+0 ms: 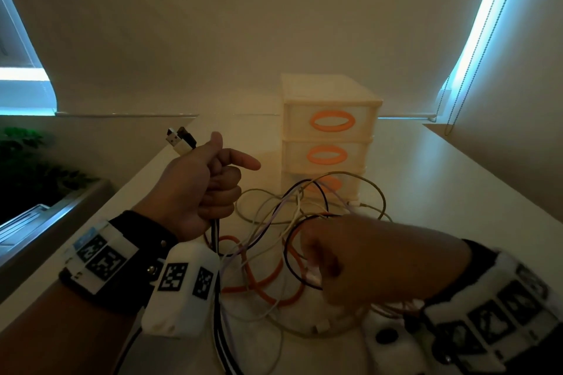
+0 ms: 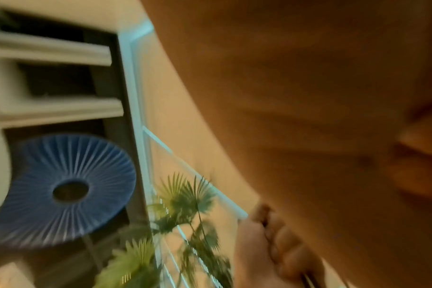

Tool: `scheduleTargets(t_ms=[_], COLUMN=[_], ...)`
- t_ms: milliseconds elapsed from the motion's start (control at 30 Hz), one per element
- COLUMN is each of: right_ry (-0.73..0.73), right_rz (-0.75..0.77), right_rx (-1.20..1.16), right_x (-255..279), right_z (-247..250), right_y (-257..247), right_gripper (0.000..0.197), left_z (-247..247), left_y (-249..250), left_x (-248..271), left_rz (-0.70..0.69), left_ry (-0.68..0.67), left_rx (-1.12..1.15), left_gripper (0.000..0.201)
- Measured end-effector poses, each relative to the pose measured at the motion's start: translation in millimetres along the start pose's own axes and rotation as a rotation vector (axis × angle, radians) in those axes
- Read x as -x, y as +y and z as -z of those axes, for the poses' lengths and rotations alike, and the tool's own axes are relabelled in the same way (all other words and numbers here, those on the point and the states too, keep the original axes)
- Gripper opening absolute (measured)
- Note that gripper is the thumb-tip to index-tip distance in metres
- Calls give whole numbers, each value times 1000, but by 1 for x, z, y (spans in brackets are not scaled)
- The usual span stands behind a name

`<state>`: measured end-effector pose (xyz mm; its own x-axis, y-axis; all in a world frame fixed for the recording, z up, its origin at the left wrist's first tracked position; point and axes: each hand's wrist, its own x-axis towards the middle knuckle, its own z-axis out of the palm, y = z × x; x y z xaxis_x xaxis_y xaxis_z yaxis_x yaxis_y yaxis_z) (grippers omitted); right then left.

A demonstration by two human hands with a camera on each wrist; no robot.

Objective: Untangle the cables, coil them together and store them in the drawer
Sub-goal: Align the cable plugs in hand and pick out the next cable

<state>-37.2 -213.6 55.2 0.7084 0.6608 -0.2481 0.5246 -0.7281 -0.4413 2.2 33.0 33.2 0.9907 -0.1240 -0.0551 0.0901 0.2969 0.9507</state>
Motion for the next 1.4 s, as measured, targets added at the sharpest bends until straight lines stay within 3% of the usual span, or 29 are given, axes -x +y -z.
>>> scheduleTargets(t_ms=[100,233,333,533,700,800,867,1000,1067,1267,1400], right_ry=[210,616,793,822,775,758,744,545,446,621,576], right_rz=[89,275,323,312,352,345,256,130,100,101,182], right_rx=[-343,-1083,-1315,-1142,-1047,-1068,-972,-720,-575,-559,-448], right_x=[7,1,-25,-57,-66,-70,-69,-59,-51,-53,-51], right_z=[13,27,17,10,12,12,8,3,0,-5,-7], right_y=[11,18,11,-17,-40,-39,-34,-19,-8,3,-3], right_gripper=[15,17,18,16,15,22,27,15,22,25,24], left_z=[-3,-12,-20,-26,-24,-21,-22,-20,-15,-21,-27], left_y=[0,-1,-1,-2,-2,-3,-6,-4,-2,-3,0], left_x=[1,7,11,16,16,12,11,6,4,7,13], left_rz=[-4,-22,-59,-107,-135,-161,-200,-233,-224,-225,-182], left_ry=[-30,-96,-143,-225,-288,-260,-220,-152,-126,-106,-99], left_rx=[19,39,33,-24,-49,2,39,211,274,276,168], left_gripper=[64,63,64,44,45,43,43,38,39,37,45])
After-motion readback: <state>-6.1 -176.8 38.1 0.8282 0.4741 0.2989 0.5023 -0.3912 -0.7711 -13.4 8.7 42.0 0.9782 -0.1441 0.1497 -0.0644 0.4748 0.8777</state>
